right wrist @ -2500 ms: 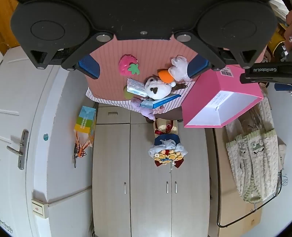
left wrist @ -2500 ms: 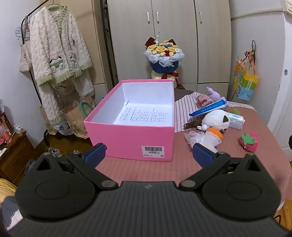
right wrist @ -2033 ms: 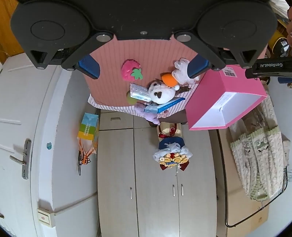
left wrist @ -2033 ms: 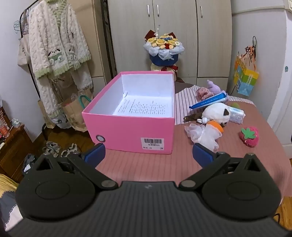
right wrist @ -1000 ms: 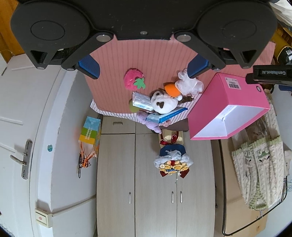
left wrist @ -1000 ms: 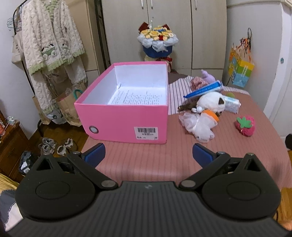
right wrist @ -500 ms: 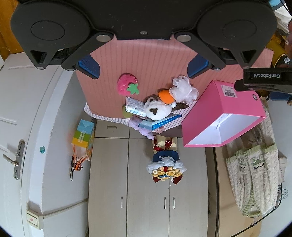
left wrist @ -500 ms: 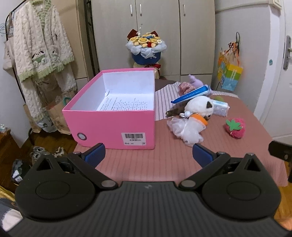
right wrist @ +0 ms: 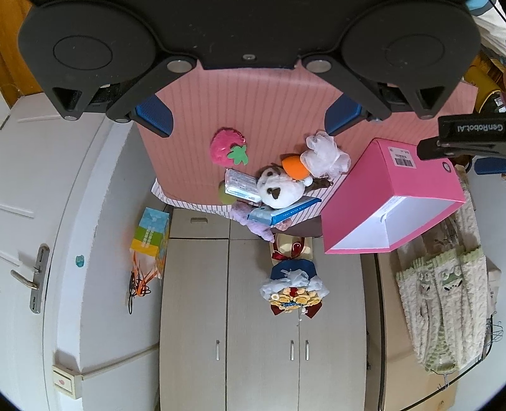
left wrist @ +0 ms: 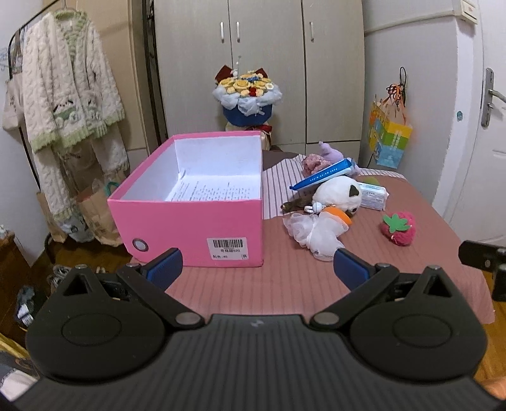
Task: Organize soft objects
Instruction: 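Move both tools toward the plush toys beside the pink box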
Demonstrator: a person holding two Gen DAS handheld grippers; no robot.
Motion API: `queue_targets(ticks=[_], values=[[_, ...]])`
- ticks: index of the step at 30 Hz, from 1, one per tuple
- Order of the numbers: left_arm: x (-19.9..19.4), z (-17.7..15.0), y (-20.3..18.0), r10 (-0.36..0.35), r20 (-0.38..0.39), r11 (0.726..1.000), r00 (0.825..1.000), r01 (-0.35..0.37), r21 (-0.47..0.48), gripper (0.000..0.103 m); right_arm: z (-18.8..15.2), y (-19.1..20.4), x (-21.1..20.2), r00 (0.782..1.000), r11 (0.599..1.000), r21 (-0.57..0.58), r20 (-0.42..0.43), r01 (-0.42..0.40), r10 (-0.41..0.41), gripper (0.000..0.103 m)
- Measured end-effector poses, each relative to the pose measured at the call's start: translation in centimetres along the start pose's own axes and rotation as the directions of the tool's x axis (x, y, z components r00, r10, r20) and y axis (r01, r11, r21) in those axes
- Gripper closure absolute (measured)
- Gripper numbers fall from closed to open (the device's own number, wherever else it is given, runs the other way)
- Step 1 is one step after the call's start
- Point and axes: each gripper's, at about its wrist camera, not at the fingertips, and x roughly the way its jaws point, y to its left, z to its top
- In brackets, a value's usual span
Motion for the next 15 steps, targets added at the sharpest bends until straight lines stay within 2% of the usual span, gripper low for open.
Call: queue_targets(ticks=[6,15], values=[[-0.25,-0.13,-0.38,-0.013,0.021,1.000,1.000,0.012,0.020,0.000,-0.07,-0.21,-0.01,1.000,1.000,-0.001,0.001,0.007,-0.007,0.000],[-0.27,0.11,0.32,-0.071,0.044,0.997,0.996,0.073,-0.039,0.000,0.06,-0.47,0.50,1.000,1.000,-0.008,-0.003,0.013,-0.013,0.000]])
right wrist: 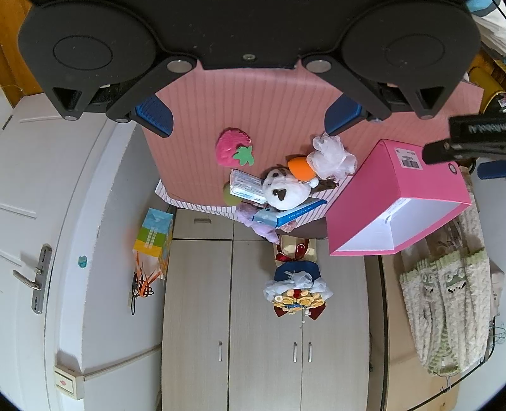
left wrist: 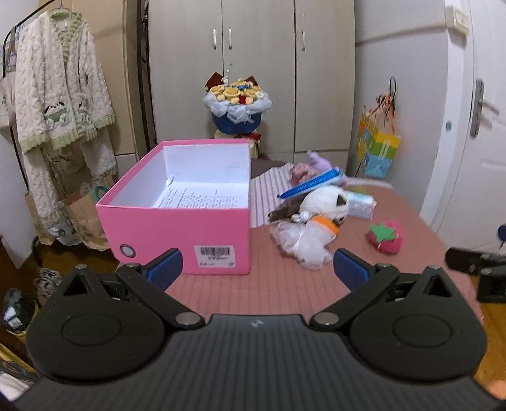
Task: Organize soft objects
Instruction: 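Move both tools toward the plush toys beside the pink box, then grasp the white mesh puff with the left tool while the right tool grasps the pink strawberry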
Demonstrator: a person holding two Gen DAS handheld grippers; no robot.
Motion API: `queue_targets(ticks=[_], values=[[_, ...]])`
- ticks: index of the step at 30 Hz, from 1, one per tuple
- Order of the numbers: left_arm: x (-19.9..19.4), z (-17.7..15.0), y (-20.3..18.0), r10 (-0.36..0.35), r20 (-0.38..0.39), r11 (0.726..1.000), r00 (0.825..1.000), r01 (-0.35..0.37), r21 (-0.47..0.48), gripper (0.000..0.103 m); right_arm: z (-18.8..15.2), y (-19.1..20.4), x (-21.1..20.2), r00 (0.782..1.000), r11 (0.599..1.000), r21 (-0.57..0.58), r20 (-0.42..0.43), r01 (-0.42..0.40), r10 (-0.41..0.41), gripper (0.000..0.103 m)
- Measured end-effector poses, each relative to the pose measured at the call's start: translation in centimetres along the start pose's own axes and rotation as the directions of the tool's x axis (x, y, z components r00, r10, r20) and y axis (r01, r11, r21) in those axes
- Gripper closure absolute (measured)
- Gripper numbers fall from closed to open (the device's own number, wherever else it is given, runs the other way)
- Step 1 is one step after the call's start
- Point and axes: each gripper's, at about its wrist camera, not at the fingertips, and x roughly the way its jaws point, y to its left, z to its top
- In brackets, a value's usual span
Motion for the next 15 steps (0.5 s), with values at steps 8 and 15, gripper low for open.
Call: queue_targets(ticks=[8,15], values=[[0.8,1.7,-0.2,-0.042,0.045,0.999,0.998,0.043,-0.025,0.000,1.2,-0.7,1.4,1.000,1.000,-0.016,0.003,-0.003,0.003,0.000],[4.5,2.2,-2.2,-0.063,0.020,0.998,0.998,0.062,0.022,0.000,1.6,-1.1,3.2,0.996,0.992,-0.122,0.082,-0.027,0.037,0.000]])
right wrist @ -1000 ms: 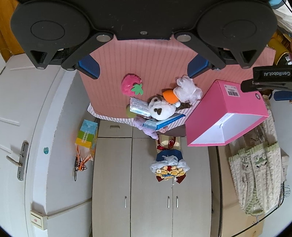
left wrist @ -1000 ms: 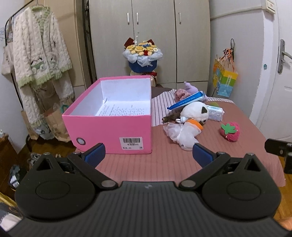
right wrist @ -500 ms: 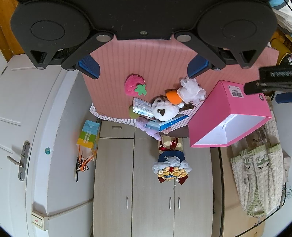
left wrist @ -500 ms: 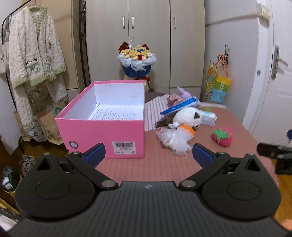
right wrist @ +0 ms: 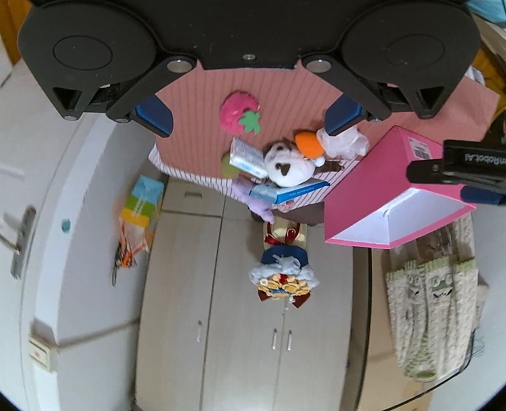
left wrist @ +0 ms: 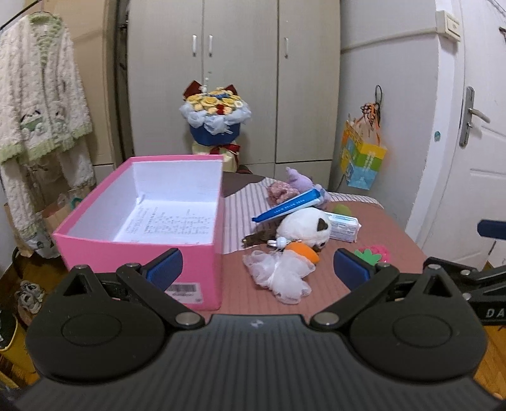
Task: Organize soft objects
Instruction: 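Grasp the white mesh puff with the left tool while the right tool grasps the pink strawberry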
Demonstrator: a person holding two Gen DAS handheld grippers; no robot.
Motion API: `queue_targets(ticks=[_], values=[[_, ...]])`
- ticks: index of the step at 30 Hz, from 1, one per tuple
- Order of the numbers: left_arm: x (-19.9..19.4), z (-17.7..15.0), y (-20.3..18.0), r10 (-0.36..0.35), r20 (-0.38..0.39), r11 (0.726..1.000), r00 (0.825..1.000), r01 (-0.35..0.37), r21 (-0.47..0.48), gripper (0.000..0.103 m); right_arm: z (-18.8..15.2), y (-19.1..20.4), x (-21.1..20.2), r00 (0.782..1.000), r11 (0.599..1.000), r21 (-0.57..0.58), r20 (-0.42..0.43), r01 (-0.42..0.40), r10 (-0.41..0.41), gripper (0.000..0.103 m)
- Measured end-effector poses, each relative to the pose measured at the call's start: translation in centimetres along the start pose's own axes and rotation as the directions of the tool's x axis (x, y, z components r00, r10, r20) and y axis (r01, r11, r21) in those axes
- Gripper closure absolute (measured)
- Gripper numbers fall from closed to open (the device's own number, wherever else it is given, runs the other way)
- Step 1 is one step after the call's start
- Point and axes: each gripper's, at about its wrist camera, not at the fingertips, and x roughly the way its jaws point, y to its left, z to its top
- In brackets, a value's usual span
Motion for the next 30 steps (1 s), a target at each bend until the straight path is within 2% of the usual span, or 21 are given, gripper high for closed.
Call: queue_targets(ticks=[5,8,12,17,21,24,30], values=[[3.1,-0.5,-0.7,-0.025,-0.003,1.000,1.000,0.026,0.005,0.000,-0.8,-0.9,2.9,0.999,0.999,-0.039,0.037,-0.017,0.018,0.000],[5.1,-1.1,-1.6,-0.025,-0.007,0.999,1.000,0.026,0.040,0.001,-1.8,-2.3,4.7,0.994,0.997,-0.006,0.076,-0.077,0.077,0.000],[7.5,-1.6,-3.0,-0.022,-0.016,0.996,1.000,0.024,0.081,0.003,-2.4,-4.1,7.8,0.985,0.982,0.082,0.021,-0.170,0.169,0.000],[10.7,-1.9,-3.5,-0.069,-0.070,0.997,0.995,0.072,0.032,0.005,-3.3,-4.7,11.0,0.972,0.965,0.135,-0.035,-0.227,0.233,0.001],[12.8,-2.8,-4.0,-0.032,-0.081,0.997,0.996,0.038,0.062,0.008,-3.7,-4.6,13.5,0.967,0.962,0.145,-0.076,-0.232,0.245,0.001],[13.8,-3.3,-4.5,-0.017,-0.074,0.994,0.997,0.025,0.103,0.014,-4.0,-4.5,14.9,0.966,0.967,0.119,-0.102,-0.225,0.237,0.005],[14.9,-3.3,-4.8,0.050,-0.070,0.991,0.996,-0.040,0.131,0.021,-4.4,-4.0,15.7,0.970,0.973,0.047,-0.078,-0.227,0.230,0.009]])
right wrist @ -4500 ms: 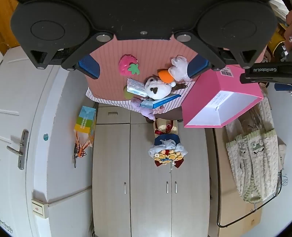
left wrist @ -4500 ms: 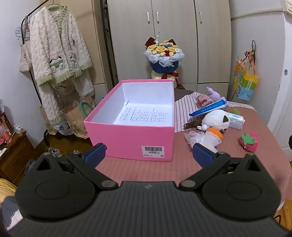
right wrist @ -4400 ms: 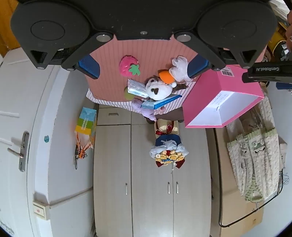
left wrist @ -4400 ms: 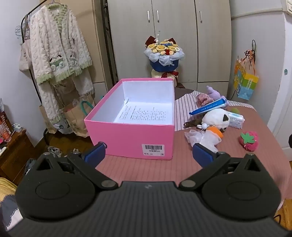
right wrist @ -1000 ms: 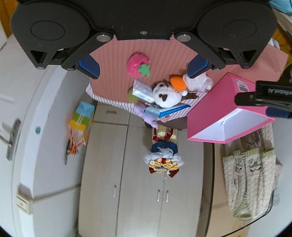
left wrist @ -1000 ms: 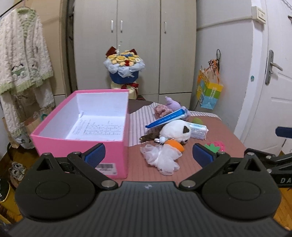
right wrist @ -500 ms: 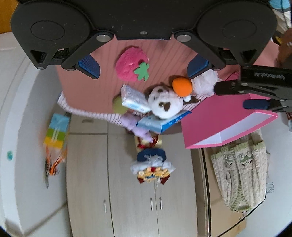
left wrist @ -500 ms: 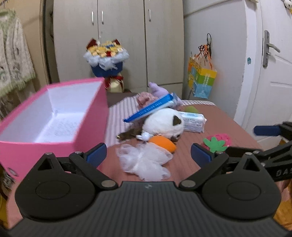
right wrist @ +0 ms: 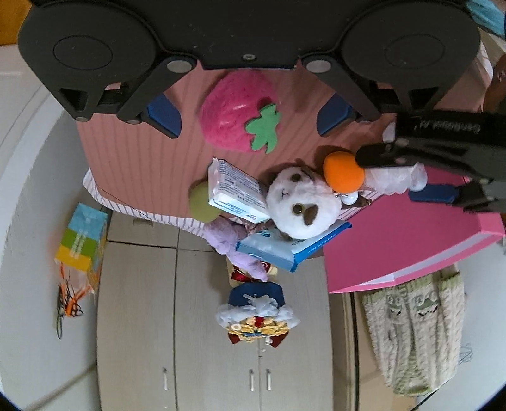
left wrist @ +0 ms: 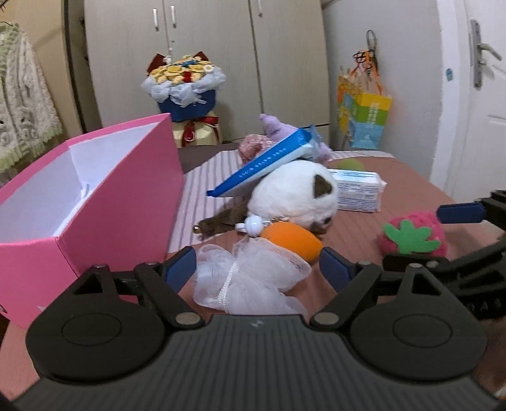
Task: Organize soft objects
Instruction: 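Grasp the white mesh puff with the left tool while the right tool grasps the pink strawberry, then carry the puff and strawberry over the pink box and open both tools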
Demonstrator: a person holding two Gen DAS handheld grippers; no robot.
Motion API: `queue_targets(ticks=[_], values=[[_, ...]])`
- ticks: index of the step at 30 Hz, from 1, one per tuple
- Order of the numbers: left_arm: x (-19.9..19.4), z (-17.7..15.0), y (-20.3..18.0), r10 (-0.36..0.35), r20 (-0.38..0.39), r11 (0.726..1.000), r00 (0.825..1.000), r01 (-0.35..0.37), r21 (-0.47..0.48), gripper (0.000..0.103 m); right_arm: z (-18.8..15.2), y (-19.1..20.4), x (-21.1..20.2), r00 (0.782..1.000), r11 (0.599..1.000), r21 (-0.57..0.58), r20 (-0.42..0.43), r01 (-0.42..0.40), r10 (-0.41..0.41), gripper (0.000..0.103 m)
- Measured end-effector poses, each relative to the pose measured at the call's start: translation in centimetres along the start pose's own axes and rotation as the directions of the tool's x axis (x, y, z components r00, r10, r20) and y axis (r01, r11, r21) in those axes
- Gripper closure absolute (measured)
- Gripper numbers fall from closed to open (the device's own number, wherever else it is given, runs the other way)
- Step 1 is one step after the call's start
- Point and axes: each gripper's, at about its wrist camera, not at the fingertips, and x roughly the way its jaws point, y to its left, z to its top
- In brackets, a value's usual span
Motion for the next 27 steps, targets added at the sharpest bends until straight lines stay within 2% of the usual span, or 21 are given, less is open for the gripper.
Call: queue_targets(ticks=[3,11,16,23,27], values=[[0.6,-0.2,-0.1,0.026,-0.020,1.000,0.999,-0.026,0.004,0.026,-0.2,0.0,0.5,1.000,1.000,-0.015,-0.009,0.019,-0.019,0.016],[1.9,-1.1,0.5,0.092,-0.086,0.996,0.992,-0.094,-0.013,0.052,-0.7,-0.2,1.5,0.999,0.999,0.018,-0.025,0.037,-0.037,0.050],[1.3,-1.1,0.8,0.088,-0.079,0.996,0.993,-0.090,-0.028,0.062,-0.9,-0.2,1.4,0.998,0.997,0.059,-0.010,0.055,-0.055,0.054],[-0.6,-1.1,1.5,0.012,-0.096,0.998,0.995,-0.017,-0.052,0.063,-1.0,0.7,0.2,0.999,0.996,0.083,-0.033,0.043,-0.040,0.055],[-1.9,-1.6,2.2,-0.048,-0.122,0.997,0.991,0.041,-0.061,0.063,-1.0,1.3,-0.6,0.999,0.993,0.117,-0.051,-0.010,0.016,0.054]])
